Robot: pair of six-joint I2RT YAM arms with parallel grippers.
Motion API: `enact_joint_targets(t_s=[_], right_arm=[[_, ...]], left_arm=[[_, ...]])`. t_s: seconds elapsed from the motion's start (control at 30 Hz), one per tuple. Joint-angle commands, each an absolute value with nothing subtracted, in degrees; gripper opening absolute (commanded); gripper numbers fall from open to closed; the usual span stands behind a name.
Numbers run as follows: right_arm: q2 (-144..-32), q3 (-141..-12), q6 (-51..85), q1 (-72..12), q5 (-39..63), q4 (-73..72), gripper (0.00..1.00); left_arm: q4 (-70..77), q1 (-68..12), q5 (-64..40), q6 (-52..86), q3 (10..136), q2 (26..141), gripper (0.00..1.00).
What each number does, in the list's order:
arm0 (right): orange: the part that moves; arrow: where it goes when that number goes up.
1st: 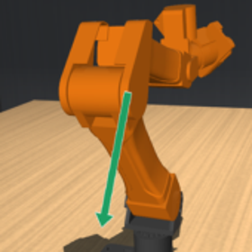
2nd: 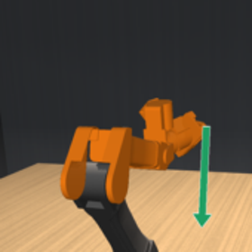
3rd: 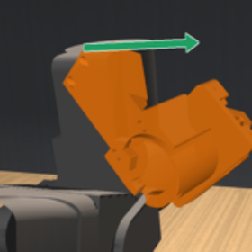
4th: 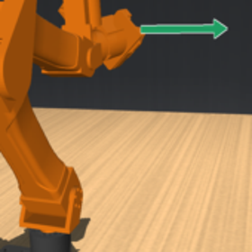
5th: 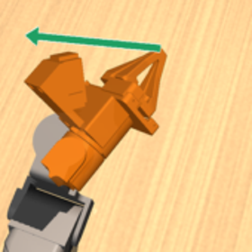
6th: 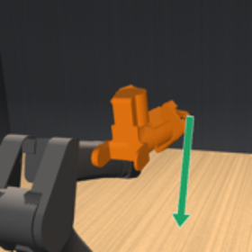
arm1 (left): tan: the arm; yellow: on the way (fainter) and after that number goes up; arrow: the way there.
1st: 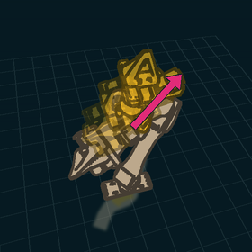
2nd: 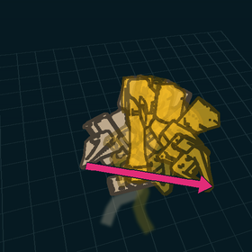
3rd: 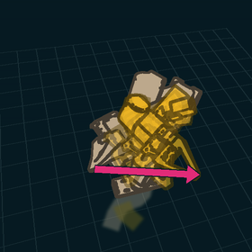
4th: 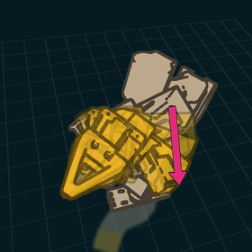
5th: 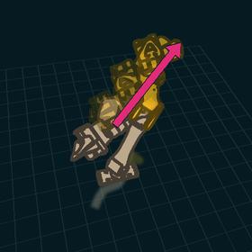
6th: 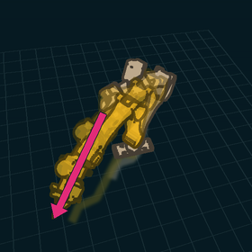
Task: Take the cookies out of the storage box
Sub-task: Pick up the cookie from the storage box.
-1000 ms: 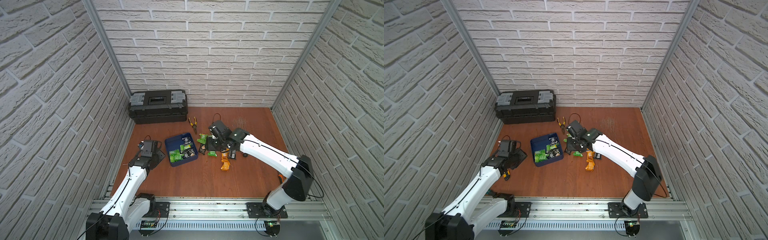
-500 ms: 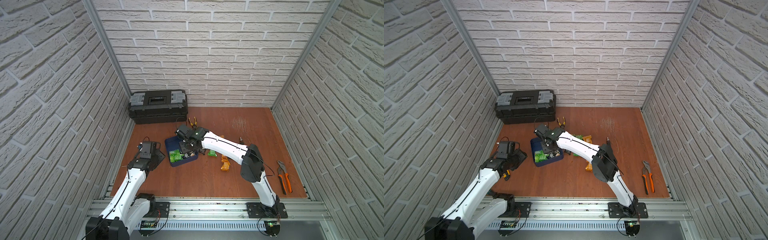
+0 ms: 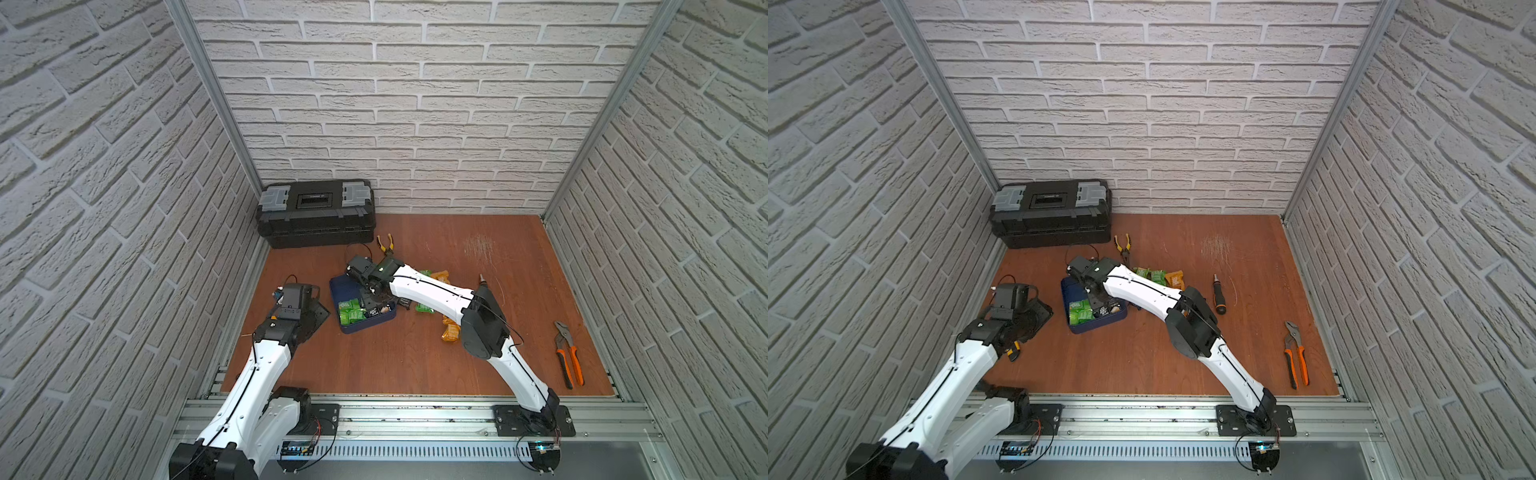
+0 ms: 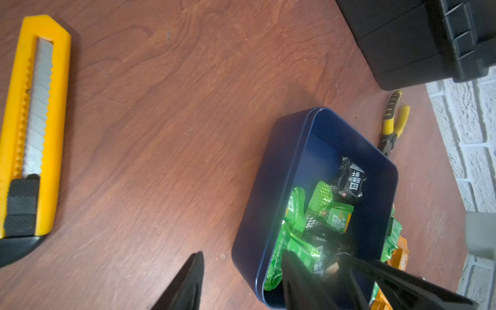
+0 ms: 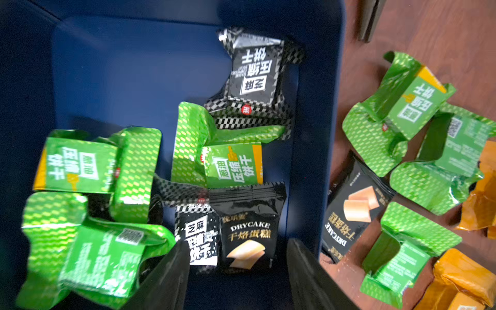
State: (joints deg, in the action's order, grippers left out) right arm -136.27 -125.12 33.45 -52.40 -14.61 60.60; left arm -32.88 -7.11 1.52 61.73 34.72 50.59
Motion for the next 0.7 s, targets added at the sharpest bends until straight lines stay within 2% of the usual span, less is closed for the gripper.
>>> enact_joint_targets(t_s=[0.0, 0.5, 0.67], right_arm=[[-137.2, -126.6, 34.7, -52.6, -16.4, 60.2, 0.62], [-140.1, -126.7, 42.7, -51.6, -20.3, 60.9, 0.62], [-141.5, -126.6, 44.1, -50.8, -18.0, 60.8, 0.61]], left_arm=[[-33.1, -6.8, 3.0, 62.0, 35.1, 49.9, 0.53], [-33.5, -6.7, 3.2, 61.8, 35.3, 50.1, 0.52], [-33.0, -6.8, 2.7, 61.7, 35.7, 51.5, 0.52]])
